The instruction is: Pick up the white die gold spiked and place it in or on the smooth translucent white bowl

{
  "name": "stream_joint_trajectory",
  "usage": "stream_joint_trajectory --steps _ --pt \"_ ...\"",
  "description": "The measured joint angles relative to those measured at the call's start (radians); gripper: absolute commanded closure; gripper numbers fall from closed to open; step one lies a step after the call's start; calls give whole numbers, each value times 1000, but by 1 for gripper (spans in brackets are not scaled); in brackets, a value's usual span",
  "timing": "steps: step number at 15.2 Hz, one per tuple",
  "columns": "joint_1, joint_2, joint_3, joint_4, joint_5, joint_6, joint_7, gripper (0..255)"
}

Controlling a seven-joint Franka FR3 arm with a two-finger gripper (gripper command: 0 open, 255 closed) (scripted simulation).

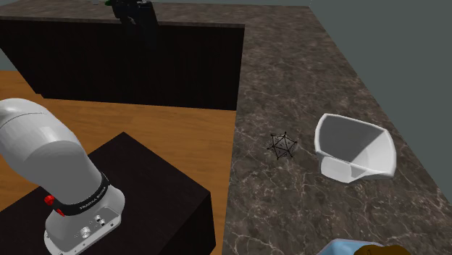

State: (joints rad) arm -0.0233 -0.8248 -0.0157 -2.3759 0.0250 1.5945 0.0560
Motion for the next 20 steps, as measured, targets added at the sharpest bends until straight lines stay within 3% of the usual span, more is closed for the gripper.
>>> stream_joint_trajectory --steps 9,20 --pt "-57 69 -104 -87 -96 157 -103 0" --pt "-129 332 -277 -85 -206 439 -254 0"
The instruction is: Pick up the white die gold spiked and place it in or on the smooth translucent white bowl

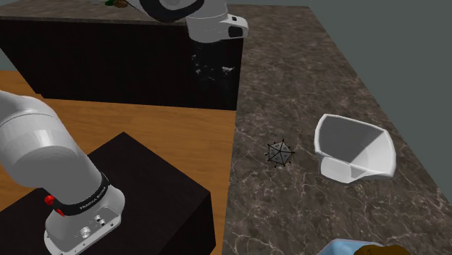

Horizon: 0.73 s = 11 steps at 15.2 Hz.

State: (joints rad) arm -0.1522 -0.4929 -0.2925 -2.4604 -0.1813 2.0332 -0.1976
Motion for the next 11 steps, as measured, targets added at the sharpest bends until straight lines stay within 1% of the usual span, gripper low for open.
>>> stream_joint_trajectory --steps 2,5,9,11 --pt "-13 39 -30 -1 -14 46 -27 0" --pt "-22 145 -80 36 -15 123 -74 0" --pt "-33 276 -140 94 4 206 -144 0" --pt "-38 357 -171 138 31 248 -191 0"
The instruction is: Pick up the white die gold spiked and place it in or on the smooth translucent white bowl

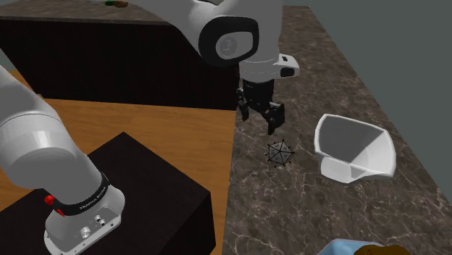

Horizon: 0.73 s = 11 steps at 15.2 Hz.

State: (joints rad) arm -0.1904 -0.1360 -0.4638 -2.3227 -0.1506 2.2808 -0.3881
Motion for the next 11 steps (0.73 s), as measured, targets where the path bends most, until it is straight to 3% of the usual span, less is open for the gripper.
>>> stream_joint_trajectory --steps 6,11 --pt "-31 190 -51 97 93 94 -121 0" --pt "-42 260 -48 102 140 153 -157 0"
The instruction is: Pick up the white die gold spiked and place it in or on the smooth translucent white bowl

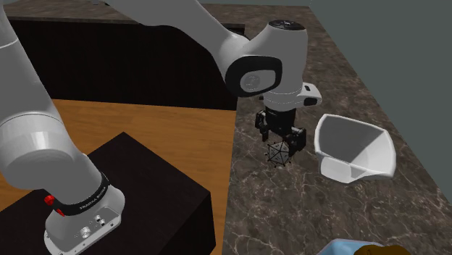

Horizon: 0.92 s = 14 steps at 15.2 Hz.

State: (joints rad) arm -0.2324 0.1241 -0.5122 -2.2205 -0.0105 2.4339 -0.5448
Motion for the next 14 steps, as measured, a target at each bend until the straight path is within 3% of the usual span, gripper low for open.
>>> stream_joint_trajectory --steps 8,9,14 --pt "-5 28 4 -8 20 34 -13 0" --pt "-5 28 4 -8 20 34 -13 255" --pt "-5 27 3 -8 19 35 -12 255"
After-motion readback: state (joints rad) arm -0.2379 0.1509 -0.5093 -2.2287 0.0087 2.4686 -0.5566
